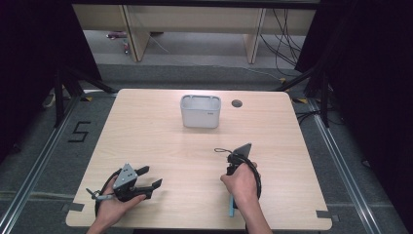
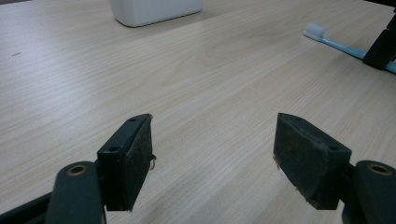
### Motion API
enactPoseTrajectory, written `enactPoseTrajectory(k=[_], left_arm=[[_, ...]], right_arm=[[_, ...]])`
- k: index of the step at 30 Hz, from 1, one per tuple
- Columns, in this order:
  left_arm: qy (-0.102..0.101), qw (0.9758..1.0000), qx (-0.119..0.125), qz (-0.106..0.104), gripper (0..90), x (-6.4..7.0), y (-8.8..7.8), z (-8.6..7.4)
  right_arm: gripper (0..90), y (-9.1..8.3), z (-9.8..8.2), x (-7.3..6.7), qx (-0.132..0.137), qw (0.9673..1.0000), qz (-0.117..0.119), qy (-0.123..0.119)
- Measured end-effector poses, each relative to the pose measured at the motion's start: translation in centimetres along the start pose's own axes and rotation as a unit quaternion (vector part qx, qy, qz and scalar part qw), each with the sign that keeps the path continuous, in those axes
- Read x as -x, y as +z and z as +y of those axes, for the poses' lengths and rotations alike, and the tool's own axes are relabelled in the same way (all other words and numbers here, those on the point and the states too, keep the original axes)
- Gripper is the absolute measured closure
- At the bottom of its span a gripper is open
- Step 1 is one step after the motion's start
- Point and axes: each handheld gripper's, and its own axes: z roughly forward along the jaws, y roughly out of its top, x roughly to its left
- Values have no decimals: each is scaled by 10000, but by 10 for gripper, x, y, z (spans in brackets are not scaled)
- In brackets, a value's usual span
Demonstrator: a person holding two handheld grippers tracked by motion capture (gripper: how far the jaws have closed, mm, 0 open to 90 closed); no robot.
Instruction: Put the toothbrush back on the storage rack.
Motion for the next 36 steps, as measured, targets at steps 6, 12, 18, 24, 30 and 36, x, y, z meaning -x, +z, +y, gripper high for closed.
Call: enactPoseTrajectory(k=[6, 12, 18, 24, 30, 36], left_arm=[[-1, 10000, -23, 28, 279, 0, -1, 0], [12, 10000, -42, 40, 280, 0, -1, 0], [9, 10000, -16, 40, 282, 0, -1, 0], [-11, 10000, 14, 51, 285, 0, -2, 0], [-24, 10000, 59, 26, 286, 0, -1, 0], [-14, 10000, 13, 68, 287, 0, -2, 0]], right_arm=[[790, 0, 1, -3, -3, 10000, 39, 12], [791, 0, 0, -3, 144, 9999, 6, -64], [792, -5, 2, 8, 292, 9974, -119, -651], [792, -16, 0, 14, 565, 9944, 216, -866], [792, -22, 0, 16, 751, 9932, 268, -852], [791, -26, -1, 21, 1042, 9881, 402, -1058]])
